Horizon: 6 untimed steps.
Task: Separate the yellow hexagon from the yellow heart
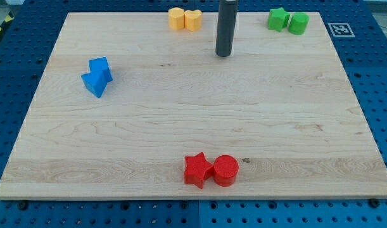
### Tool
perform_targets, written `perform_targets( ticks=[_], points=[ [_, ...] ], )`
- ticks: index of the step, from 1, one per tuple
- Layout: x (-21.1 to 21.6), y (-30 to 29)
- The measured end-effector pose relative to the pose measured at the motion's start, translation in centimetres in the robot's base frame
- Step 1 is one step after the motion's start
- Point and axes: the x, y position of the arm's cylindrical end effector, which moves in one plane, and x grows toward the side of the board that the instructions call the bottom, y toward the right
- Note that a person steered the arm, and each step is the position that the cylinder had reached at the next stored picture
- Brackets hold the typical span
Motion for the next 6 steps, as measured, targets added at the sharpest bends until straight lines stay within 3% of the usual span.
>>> perform_targets(
  ticks=[2, 3, 4, 6],
  points=[
    [-6.9, 6.8],
    [-10.5, 5.4],
    [-13.2, 0.1],
    [-13.3, -8.1]
  ],
)
